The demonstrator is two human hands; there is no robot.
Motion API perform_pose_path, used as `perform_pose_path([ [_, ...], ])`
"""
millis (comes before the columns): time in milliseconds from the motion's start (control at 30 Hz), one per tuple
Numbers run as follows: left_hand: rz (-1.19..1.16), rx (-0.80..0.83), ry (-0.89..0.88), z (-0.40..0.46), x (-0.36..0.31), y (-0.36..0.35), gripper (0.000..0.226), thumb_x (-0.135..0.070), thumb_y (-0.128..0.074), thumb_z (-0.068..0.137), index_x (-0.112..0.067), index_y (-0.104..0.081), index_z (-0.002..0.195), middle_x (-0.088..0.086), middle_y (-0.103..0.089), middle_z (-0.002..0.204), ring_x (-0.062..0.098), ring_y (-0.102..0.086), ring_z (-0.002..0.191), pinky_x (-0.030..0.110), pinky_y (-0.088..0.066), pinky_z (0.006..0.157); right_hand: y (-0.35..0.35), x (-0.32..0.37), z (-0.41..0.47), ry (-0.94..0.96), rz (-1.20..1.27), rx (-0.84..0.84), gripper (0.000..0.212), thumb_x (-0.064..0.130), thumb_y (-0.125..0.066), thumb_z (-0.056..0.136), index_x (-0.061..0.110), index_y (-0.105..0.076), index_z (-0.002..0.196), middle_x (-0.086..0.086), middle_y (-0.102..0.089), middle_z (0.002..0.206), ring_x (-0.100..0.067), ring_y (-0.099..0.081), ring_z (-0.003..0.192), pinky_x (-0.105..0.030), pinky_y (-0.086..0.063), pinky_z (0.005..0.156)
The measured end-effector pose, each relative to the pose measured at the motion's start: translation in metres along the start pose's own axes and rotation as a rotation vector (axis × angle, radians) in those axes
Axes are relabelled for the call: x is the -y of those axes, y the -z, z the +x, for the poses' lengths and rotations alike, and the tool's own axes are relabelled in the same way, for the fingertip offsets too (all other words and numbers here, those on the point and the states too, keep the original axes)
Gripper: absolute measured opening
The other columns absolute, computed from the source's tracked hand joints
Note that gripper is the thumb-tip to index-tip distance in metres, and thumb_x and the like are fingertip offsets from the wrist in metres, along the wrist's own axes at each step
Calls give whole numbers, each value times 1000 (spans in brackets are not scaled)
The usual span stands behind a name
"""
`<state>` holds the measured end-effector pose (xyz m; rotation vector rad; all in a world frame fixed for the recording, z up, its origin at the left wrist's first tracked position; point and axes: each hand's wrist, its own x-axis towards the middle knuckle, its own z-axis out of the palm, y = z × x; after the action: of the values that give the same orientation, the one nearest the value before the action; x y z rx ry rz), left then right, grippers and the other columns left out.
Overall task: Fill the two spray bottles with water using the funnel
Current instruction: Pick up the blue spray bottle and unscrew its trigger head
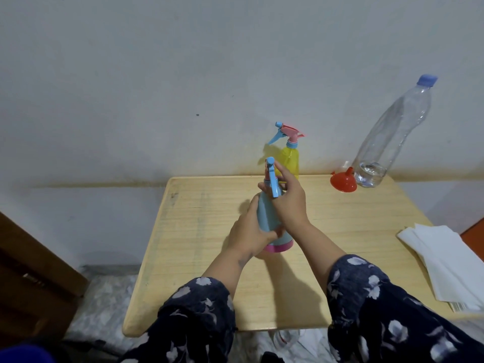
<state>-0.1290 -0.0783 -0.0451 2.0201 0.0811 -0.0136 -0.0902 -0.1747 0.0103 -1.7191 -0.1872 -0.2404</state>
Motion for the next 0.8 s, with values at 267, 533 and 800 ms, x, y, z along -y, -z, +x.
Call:
perform_pose_path([
  [267,-17,-25,-34,3,-6,2,90,-38,-81,64,-54,-28,134,-16,-65,106,10,-66,91,39,-59,75,0,1,6,-97,26,1,13,35,-65,87,29,-57,95,14,-61,84,0,-57,78,-20,-42,70],
  [533,47,-62,-44,5,-12,2,94,-39,-80,63,-52,-25,138,-17,-64,106,10,-65,90,40,-58,74,3,1,8,-219,115,-135,23,32,-77,77,28,-64,95,11,-67,95,-6,-63,93,-23,-49,81],
  [800,333,-143,-23,5,-21,1,98,-37,-78,64,-46,-18,141,-14,-61,113,20,-63,95,37,-53,74,-2,1,8,-251,119,-105,40,44,-76,74,23,-61,105,3,-69,104,-11,-65,96,-27,-50,84],
])
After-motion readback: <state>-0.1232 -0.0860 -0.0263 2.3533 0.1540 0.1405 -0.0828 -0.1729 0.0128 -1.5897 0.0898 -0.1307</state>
